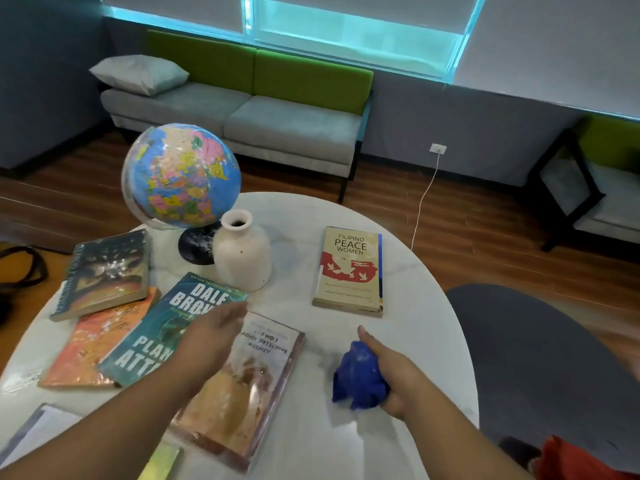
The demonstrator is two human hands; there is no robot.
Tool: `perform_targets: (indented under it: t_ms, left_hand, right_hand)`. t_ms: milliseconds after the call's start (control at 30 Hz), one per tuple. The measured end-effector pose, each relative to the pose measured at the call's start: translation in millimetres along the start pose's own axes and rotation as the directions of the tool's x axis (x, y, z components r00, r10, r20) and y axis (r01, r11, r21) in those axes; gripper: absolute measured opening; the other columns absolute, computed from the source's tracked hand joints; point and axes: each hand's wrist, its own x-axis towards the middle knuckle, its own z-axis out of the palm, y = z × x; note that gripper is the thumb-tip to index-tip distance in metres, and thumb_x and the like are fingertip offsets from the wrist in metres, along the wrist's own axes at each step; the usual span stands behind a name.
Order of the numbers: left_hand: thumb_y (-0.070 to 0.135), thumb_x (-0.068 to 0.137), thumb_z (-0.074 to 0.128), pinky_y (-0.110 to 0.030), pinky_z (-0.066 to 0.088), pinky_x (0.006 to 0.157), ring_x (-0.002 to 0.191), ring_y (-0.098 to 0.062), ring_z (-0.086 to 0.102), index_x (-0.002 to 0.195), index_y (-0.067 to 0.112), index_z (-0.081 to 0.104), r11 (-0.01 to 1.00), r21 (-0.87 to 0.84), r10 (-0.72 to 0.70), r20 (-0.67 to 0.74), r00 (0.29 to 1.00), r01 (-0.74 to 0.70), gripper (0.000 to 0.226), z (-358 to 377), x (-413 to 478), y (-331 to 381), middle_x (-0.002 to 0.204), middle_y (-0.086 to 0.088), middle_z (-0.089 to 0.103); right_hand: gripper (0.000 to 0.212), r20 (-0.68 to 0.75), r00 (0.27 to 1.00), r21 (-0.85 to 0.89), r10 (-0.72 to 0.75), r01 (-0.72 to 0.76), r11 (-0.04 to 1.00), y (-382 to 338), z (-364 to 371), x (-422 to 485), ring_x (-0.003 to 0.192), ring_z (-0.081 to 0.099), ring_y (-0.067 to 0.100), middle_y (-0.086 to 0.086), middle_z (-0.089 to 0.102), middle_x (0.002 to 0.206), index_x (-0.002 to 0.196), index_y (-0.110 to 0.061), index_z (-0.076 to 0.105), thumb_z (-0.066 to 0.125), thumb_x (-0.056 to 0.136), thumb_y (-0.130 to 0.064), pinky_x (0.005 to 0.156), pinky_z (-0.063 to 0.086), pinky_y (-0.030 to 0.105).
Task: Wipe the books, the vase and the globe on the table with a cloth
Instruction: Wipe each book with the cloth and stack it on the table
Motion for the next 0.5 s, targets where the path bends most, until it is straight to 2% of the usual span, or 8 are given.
perform_targets:
  t_ms: [67,100,167,300,367,500]
  left_hand:
    - [0.01,0.097,0.052,-0.033,0.048,0.086,0.096,-0.015,0.057,0.124,0.017,0.061,0.999,0.028,-0.044,-0.06,0.997,0.045,0.029,-20.9,-17.7,-15.5,0.119,0.001,0.061]
    - [0.011,0.096,0.054,-0.036,0.048,0.086,0.094,-0.018,0.057,0.122,0.016,0.063,0.996,0.059,-0.059,-0.078,0.995,0.064,0.027,-28.4,-24.8,-24.8,0.119,-0.002,0.063]
    - [0.01,0.094,0.058,-0.037,0.045,0.093,0.103,-0.024,0.059,0.117,0.014,0.067,0.991,0.109,-0.071,-0.082,0.994,0.079,0.025,-39.1,-40.4,-41.7,0.119,-0.008,0.066]
    - [0.004,0.091,0.058,-0.027,0.041,0.083,0.099,-0.023,0.06,0.112,0.01,0.07,0.975,0.189,-0.114,-0.046,0.992,0.12,0.025,-42.2,-57.1,-63.5,0.112,-0.01,0.069]
    - [0.003,0.091,0.057,-0.026,0.041,0.082,0.097,-0.022,0.059,0.114,0.01,0.069,0.963,0.239,-0.116,-0.043,0.992,0.123,0.027,-43.8,-60.6,-68.7,0.112,-0.011,0.069]
    - [0.013,0.095,0.051,-0.024,0.041,0.09,0.114,-0.024,0.057,0.127,0.014,0.061,0.891,0.423,-0.152,-0.058,0.987,0.162,0.034,-46.7,-63.3,-73.3,0.128,-0.008,0.062]
  right_hand:
    - [0.03,0.053,0.999,-0.024,-0.001,0.002,1.0,17.9,10.4,-2.4,0.078,0.066,0.034,0.017,0.073,0.081,0.098,-0.002,0.069,0.076,0.081,-0.027,0.073,0.057,0.044]
    - [0.021,0.048,0.999,-0.045,0.001,0.002,0.999,26.7,15.5,-0.7,0.075,0.066,0.033,0.016,0.072,0.077,0.096,-0.002,0.07,0.072,0.084,-0.019,0.07,0.056,0.041]
    - [0.011,0.01,1.0,-0.109,0.003,-0.002,0.994,41.5,26.7,-0.9,0.072,0.066,0.032,0.016,0.072,0.073,0.093,-0.002,0.071,0.066,0.088,-0.01,0.064,0.054,0.037]
    - [0.015,-0.011,1.0,-0.213,0.006,-0.008,0.977,58.6,44.5,-1.0,0.082,0.067,0.033,0.018,0.072,0.087,0.098,-0.003,0.071,0.064,0.086,-0.011,0.068,0.053,0.035]
    - [0.015,-0.007,1.0,-0.267,-0.007,0.005,0.964,64.6,52.3,-3.5,0.082,0.068,0.032,0.018,0.073,0.086,0.096,-0.003,0.07,0.064,0.085,-0.011,0.068,0.053,0.033]
    - [0.018,0.007,1.0,-0.327,-0.024,0.025,0.945,74.3,61.6,-11.3,0.087,0.069,0.033,0.018,0.073,0.089,0.096,-0.004,0.07,0.067,0.081,-0.013,0.078,0.055,0.037]
